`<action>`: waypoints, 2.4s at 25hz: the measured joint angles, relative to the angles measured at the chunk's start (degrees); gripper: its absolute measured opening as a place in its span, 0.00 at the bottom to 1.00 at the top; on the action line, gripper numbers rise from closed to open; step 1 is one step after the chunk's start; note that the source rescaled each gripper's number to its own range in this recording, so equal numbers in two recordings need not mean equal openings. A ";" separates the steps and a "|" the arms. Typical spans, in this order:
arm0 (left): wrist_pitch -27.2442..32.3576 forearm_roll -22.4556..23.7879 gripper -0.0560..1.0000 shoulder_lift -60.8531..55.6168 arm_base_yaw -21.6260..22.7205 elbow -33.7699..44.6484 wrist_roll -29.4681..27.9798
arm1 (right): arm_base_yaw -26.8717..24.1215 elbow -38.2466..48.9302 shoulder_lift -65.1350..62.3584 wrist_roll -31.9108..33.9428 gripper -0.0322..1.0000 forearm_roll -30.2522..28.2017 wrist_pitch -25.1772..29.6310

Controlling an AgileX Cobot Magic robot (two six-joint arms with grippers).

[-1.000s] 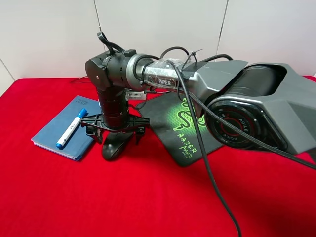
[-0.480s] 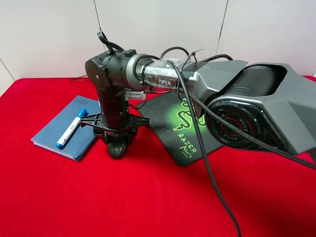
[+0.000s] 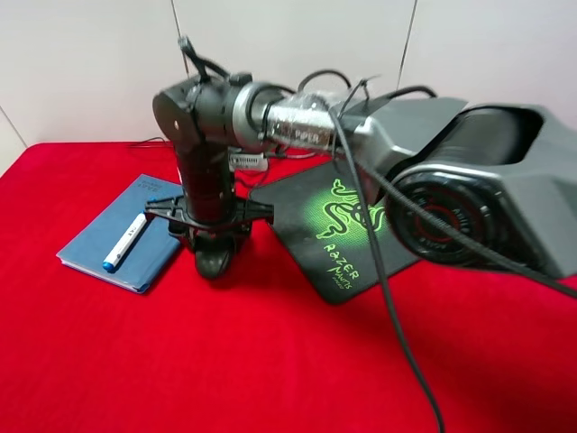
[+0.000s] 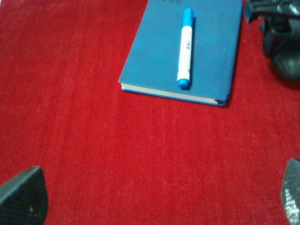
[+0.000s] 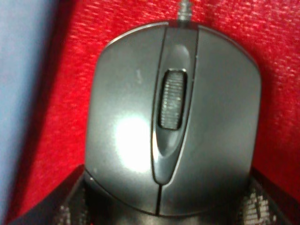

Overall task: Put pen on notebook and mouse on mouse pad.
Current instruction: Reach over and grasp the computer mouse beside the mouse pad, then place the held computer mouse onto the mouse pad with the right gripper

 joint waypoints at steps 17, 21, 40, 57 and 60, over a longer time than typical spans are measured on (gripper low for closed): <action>0.00 0.00 1.00 0.00 0.00 0.00 0.00 | -2.10 0.00 -7.92 -9.09 0.06 -1.79 2.03; 0.00 0.00 1.00 0.00 0.00 0.00 0.00 | -4.27 0.00 -8.29 -13.92 0.06 -0.83 2.09; 0.00 0.00 1.00 0.00 0.00 0.00 0.00 | -12.28 0.77 -8.42 -37.69 0.06 -1.89 2.19; 0.00 0.12 1.00 0.00 0.00 0.00 0.00 | -16.85 14.97 -12.27 -46.36 0.06 -7.79 2.18; 0.00 0.12 1.00 0.00 0.00 0.00 0.00 | -17.24 16.25 -12.27 -46.56 0.06 -8.95 2.13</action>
